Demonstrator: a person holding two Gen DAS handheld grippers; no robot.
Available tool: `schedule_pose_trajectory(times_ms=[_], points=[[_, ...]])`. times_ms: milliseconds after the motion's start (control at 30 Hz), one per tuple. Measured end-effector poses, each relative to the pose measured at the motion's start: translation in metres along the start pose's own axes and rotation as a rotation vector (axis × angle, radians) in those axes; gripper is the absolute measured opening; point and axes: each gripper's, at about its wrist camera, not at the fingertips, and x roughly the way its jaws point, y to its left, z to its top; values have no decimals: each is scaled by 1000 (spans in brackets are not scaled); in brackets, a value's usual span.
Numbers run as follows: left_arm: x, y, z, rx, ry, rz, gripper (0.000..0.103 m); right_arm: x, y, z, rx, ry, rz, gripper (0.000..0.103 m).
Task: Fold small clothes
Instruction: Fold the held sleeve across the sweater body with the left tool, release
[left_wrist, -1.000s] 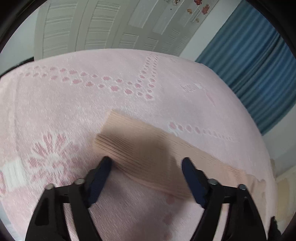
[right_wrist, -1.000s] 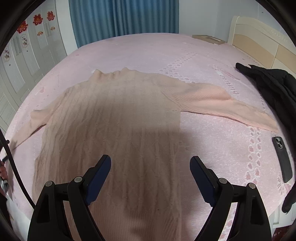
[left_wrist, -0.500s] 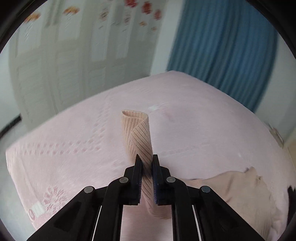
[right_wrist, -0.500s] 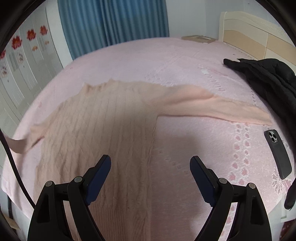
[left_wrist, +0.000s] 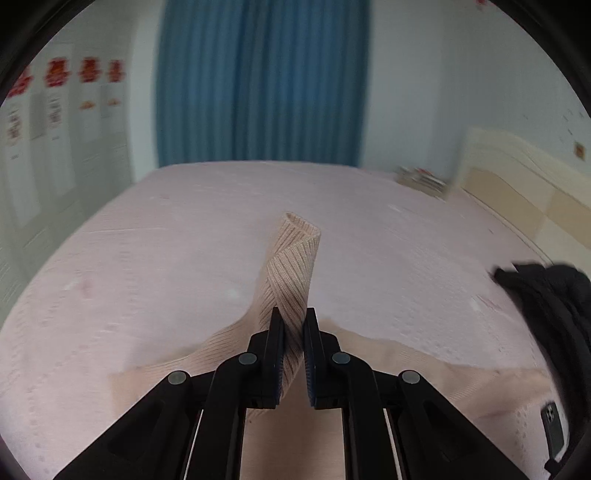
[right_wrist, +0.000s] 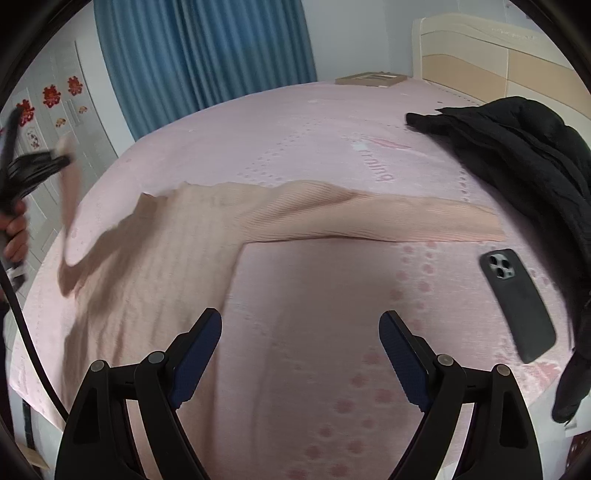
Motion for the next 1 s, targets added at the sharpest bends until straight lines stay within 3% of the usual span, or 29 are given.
schedule_pose_trajectory(times_ms=[100, 200, 267, 300, 367, 467, 600, 733, 900, 1000], points=[[36, -65, -28, 72, 84, -92, 10, 0, -15, -6, 10, 15, -23, 87], [61, -93, -61, 54, 173, -152, 16, 5, -23, -13, 23, 36, -35, 87], [77, -102, -79, 24, 240, -150, 31, 9, -27, -16, 25, 45, -41, 87], [79, -101, -84, 17, 254, -139, 34, 12, -27, -16, 26, 50, -40, 87], [77, -98, -89, 17, 256, -137, 50, 18, -24, -15, 24, 58, -31, 87], [68, -63, -79, 5, 220, -118, 71, 30, -11, -9, 5, 62, -7, 87], [47, 22, -74, -52, 174, -9, 76, 49, 20, 5, -41, 60, 41, 87], [43, 110, -87, -138, 205, 105, 76, 79, 56, 26, -67, 53, 96, 85], [53, 189, -115, -293, 243, 92, 74, 118, 83, 47, -66, 65, 100, 72], [75, 203, -124, -353, 267, -17, 72, 136, 91, 52, -65, 72, 78, 71]])
